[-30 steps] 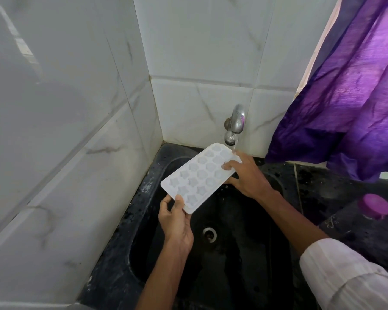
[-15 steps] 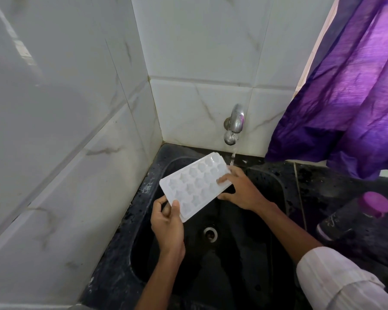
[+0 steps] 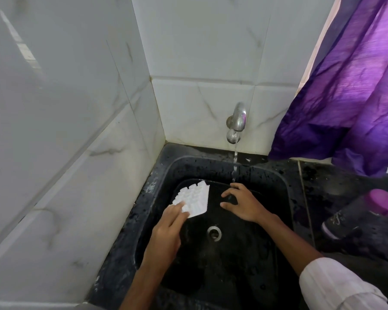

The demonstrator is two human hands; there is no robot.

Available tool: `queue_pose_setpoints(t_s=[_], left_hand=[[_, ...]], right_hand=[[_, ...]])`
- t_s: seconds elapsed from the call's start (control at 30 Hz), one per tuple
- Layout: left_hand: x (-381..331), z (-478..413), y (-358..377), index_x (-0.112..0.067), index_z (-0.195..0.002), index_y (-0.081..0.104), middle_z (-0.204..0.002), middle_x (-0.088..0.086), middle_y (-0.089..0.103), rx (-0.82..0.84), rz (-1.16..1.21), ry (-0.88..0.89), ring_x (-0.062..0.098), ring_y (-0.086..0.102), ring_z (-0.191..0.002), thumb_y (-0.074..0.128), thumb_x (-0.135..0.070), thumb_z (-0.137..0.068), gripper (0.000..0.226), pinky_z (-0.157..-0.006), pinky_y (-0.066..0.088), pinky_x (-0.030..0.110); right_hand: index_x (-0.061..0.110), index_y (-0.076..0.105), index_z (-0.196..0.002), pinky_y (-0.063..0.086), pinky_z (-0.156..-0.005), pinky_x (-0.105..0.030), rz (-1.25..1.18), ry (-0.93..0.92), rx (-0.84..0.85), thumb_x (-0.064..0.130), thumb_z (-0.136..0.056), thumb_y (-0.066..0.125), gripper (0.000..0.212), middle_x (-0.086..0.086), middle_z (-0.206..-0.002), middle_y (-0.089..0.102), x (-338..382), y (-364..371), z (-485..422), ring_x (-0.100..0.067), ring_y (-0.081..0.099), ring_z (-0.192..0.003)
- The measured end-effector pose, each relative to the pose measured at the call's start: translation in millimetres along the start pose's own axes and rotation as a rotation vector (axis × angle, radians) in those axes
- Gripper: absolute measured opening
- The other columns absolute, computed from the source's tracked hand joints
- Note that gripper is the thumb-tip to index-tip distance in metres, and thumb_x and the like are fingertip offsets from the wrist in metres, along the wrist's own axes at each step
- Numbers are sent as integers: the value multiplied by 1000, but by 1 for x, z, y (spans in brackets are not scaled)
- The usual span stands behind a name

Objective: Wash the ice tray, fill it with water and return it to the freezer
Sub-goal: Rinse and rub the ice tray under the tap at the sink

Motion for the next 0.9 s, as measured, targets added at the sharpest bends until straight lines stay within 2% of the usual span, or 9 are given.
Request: queue_pose_setpoints(t_s=[0.07,0.13,0.17,0.23,0.33,0.43,0.6,0.73,0.9], left_hand=[[6,0,-5,-1,-112,70,-123,11,68,-52,112,-108,18,67,-111,68,14,-83,32,-98,52,27],[26,1,-17,-7,-109,69,-109,-3,73,-188,291,-405,3,67,-96,61,-1,-94,18,-83,47,6],[37,5,-17,-13,-105,67,-101,-9,72,-242,379,-563,2,67,-91,59,-8,-98,12,-76,46,5],[55,15,1,-21,-100,62,-97,-10,71,-285,584,-838,10,70,-93,59,-12,-99,9,-76,53,18],[60,13,32,-23,-100,60,-102,2,73,-319,838,-1048,19,71,-95,59,-9,-98,14,-76,58,34],[53,-1,59,-22,-100,59,-103,6,72,-315,983,-1151,20,71,-94,57,-8,-99,14,-71,56,33],[33,-16,104,-23,-96,56,-109,12,70,-232,1079,-1280,28,70,-99,54,-9,-101,14,-90,58,49],[23,-20,123,-20,-102,55,-110,11,68,-194,1112,-1321,26,69,-99,51,-10,-102,10,-90,58,47],[17,-21,127,-14,-113,56,-110,11,69,-160,1136,-1303,25,70,-99,51,-11,-103,12,-90,58,44]], right_hand=[[22,62,-124,30,-100,-21,-1,14,-6,36,-91,68,36,-5,-155,28,-5,-3,3,-22,39,-138],[22,61,-124,31,-101,-21,4,29,-31,36,-91,68,37,-4,-154,31,-11,-9,7,-21,40,-137],[21,60,-125,32,-103,-22,-1,39,-52,36,-91,68,38,-4,-152,33,-14,-13,9,-20,40,-138],[21,59,-125,36,-110,-30,-33,63,-115,36,-91,68,39,-2,-148,38,-18,-23,13,-19,42,-136],[22,57,-123,41,-109,-37,-102,83,-231,35,-91,68,36,1,-140,45,-21,-41,21,-17,47,-129],[22,56,-122,42,-103,-31,-157,98,-360,32,-91,67,34,3,-131,50,-26,-60,30,-13,50,-122],[18,56,-123,40,-101,-29,-162,137,-459,31,-91,68,37,-1,-133,51,-40,-85,37,-17,50,-124],[20,56,-123,31,-104,-26,-111,84,-472,31,-91,67,36,-2,-139,46,-37,-103,35,-20,41,-132],[29,57,-126,24,-116,-45,93,-18,-436,40,-90,65,39,-5,-154,30,-14,-110,20,-27,23,-144]])
Point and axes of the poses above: each hand's wrist, its own z-axis away from the middle knuckle, its own y-axis out of the palm, x = y × z, the point moved 10 cm from there along -z, towards the middle knuckle
